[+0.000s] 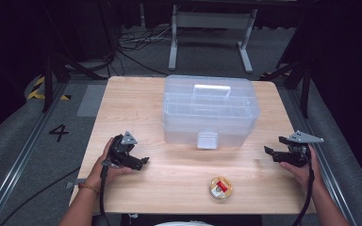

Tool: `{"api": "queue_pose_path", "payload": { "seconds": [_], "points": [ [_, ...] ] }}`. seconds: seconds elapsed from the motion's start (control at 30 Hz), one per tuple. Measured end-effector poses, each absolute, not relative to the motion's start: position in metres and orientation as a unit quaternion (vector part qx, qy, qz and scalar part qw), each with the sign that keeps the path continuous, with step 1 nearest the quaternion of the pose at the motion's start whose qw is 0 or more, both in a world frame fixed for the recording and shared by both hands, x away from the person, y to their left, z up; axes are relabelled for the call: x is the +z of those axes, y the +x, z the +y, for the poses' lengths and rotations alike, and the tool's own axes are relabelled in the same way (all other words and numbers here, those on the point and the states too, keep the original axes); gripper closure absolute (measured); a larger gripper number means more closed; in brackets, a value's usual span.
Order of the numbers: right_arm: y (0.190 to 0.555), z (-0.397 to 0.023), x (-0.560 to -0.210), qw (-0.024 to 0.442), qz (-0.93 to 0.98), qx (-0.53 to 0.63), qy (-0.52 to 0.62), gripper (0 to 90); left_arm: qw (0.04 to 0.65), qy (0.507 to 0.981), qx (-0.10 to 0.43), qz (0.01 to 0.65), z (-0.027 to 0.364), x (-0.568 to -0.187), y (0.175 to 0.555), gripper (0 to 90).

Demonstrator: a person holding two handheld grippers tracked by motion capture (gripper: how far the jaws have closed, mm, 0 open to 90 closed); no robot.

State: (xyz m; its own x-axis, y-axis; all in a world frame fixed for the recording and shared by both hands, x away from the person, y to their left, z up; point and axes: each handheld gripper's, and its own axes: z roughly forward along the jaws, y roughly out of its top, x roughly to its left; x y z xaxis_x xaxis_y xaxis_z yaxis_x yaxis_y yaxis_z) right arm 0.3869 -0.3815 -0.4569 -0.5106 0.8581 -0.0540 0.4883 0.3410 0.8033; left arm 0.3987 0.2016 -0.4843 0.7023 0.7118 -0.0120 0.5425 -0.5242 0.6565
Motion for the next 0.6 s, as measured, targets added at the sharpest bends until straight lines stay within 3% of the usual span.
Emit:
{"api": "queue_pose_path", "payload": {
  "seconds": [0.27,0.6],
  "points": [
    [0.381,-0.374,-0.434,0.255,0.79,0.393,0.396,22.2,0.324,0.857,0.135,0.378,0.2,-0.484,0.397,0.0],
    [0.385,-0.368,-0.379,0.27,0.785,0.411,0.377,21.8,0.325,0.859,0.133,0.373,0.201,-0.484,0.399,0.0]
  ]
}}
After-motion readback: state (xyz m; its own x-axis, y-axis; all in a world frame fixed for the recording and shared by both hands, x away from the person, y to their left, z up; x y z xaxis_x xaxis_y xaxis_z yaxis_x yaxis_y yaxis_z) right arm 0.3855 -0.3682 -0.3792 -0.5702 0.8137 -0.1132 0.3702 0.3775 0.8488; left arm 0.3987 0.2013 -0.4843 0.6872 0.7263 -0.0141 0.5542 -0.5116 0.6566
